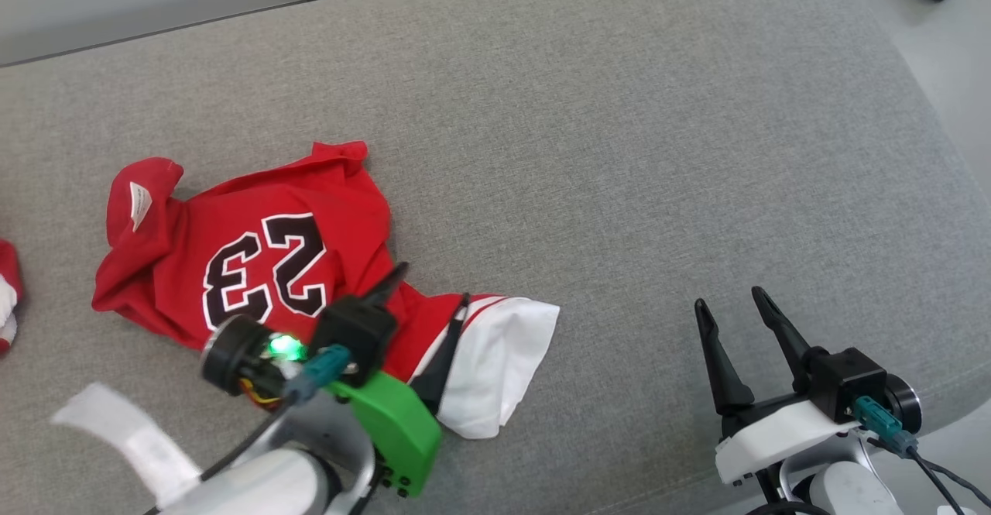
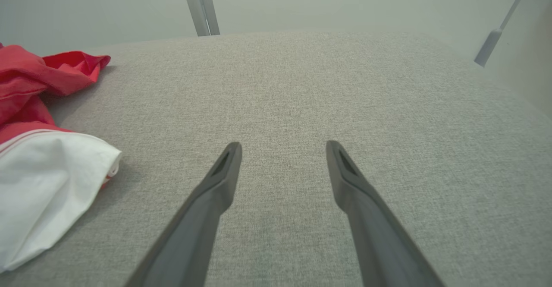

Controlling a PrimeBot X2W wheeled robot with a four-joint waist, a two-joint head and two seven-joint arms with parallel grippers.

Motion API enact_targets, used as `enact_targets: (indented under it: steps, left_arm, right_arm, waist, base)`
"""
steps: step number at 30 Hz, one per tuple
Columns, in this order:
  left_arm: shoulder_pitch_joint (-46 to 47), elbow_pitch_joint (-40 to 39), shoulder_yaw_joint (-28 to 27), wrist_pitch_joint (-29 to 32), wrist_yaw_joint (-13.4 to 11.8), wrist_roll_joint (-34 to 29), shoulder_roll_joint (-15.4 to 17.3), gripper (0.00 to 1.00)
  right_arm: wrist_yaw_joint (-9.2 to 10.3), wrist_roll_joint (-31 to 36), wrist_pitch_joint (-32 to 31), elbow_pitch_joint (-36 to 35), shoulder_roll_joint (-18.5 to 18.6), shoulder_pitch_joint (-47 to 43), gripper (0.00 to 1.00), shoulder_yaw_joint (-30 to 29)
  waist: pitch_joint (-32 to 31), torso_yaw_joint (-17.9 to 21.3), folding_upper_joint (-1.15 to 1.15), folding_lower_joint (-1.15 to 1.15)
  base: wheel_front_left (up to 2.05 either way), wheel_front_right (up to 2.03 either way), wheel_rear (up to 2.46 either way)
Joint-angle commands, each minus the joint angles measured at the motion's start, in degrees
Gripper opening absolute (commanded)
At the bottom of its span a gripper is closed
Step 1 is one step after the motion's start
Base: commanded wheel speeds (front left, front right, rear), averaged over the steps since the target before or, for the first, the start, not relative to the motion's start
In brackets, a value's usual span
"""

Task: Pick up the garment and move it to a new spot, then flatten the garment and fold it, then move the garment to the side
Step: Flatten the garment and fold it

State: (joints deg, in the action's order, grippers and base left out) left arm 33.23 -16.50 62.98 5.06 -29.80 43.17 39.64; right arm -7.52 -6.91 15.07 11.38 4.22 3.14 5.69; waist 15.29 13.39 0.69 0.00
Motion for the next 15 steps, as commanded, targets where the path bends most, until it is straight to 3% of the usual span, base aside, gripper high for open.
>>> enact_targets:
  steps: [1,3,7,14,15]
  left_arm:
    - [1.99,2.31,2.03,1.71,1.94,-0.81,-2.43,1.00]
    - [3.37,5.44,4.40,3.84,4.54,-0.25,-5.76,1.00]
    - [5.37,11.70,7.14,6.75,8.06,-0.62,-9.39,1.00]
    - [6.26,19.89,8.43,8.76,11.34,-0.02,-11.62,1.00]
    - [6.30,20.89,8.50,9.02,11.64,-0.05,-11.81,0.87]
  right_arm:
    - [0.06,-0.10,0.15,0.04,-0.04,0.85,1.00,0.07]
    - [0.06,-0.29,0.15,0.07,-0.22,0.95,1.00,0.11]
    - [0.06,-0.41,0.16,0.22,-0.52,0.38,1.00,-0.11]
    - [0.06,-0.52,0.16,0.21,-0.86,-0.29,1.00,-0.37]
    - [0.06,-0.52,0.16,0.23,-0.89,-0.20,1.00,-0.35]
  waist:
    - [0.31,1.03,-0.69,0.00]
    - [0.34,1.84,-0.69,0.00]
    - [0.14,3.26,-0.69,0.00]
    - [0.09,4.87,-0.69,0.00]
    - [0.13,5.01,-0.69,0.00]
  base:
    - [0.00,0.00,0.00]
    - [0.00,0.00,0.00]
    - [0.00,0.00,0.00]
    - [0.00,0.00,0.00]
    - [0.00,0.00,0.00]
